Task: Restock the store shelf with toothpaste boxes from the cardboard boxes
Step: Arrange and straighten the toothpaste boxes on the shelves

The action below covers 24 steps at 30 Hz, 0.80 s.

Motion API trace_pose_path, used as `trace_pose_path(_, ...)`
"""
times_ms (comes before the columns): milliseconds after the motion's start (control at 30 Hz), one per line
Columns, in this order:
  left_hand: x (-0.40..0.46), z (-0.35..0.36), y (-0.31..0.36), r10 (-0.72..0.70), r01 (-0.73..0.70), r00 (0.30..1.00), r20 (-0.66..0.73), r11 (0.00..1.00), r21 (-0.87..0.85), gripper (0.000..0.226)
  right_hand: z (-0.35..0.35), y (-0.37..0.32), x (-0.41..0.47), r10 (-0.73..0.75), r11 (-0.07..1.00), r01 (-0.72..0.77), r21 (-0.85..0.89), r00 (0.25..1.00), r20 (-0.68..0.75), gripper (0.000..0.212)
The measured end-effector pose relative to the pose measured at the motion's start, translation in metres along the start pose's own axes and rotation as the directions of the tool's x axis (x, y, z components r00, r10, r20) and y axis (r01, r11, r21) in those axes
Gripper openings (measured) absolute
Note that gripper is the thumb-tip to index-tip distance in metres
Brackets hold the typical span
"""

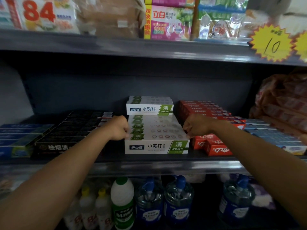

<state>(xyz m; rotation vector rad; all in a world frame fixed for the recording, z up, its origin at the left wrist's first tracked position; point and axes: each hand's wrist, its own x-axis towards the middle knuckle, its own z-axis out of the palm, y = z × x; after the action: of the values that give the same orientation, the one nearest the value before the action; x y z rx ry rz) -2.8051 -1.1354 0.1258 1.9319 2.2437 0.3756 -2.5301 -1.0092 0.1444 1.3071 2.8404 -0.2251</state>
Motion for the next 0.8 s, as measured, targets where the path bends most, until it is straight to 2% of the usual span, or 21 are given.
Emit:
trace_pose_path(100,0.012,-0.015,0.001,-0.033,0.032,0.994,-0.107,0.999,-0.009,0.009,-0.015,0.001,0.008,0.036,0.999,-0.037,-0.017,0.997,-0.075,0.042)
trace_pose_path(200,0.031,-0.028,-0.001,-0.095,0.090,0.977,-0.193,0.995,-0.033,0.012,-0.027,-0.001,0.021,0.032,0.997,-0.042,-0.063,0.989,-0.147,0.027)
trace_pose_path(267,0.044,-0.036,-0.002,-0.125,0.114,0.965,-0.229,0.992,-0.058,0.022,-0.031,-0.002,0.036,0.037,0.994,-0.053,-0.091,0.985,-0.170,0.018)
trace_pose_path(333,0.058,-0.042,-0.008,-0.168,0.147,0.954,-0.247,0.984,-0.102,0.033,-0.033,-0.001,0.055,0.064,0.987,-0.088,-0.133,0.981,-0.181,0.018)
trace_pose_path(433,0.086,-0.041,-0.024,-0.198,0.176,0.949,-0.244,0.978,-0.109,0.013,-0.035,-0.001,0.083,0.076,0.980,-0.106,-0.166,0.982,-0.175,0.021)
trace_pose_path(500,0.104,-0.038,-0.035,-0.219,0.193,0.948,-0.230,0.973,-0.128,0.021,-0.035,-0.001,0.100,0.088,0.977,-0.119,-0.175,0.980,-0.177,0.014)
trace_pose_path(667,0.139,-0.025,-0.046,-0.193,0.176,0.974,-0.122,0.974,-0.140,0.005,-0.029,0.007,0.137,0.109,0.981,-0.136,-0.141,0.977,-0.183,0.033)
trace_pose_path(800,0.159,-0.017,-0.049,-0.190,0.172,0.980,-0.063,0.961,-0.216,0.015,-0.023,0.014,0.157,0.125,0.977,-0.157,-0.145,0.970,-0.209,0.037)
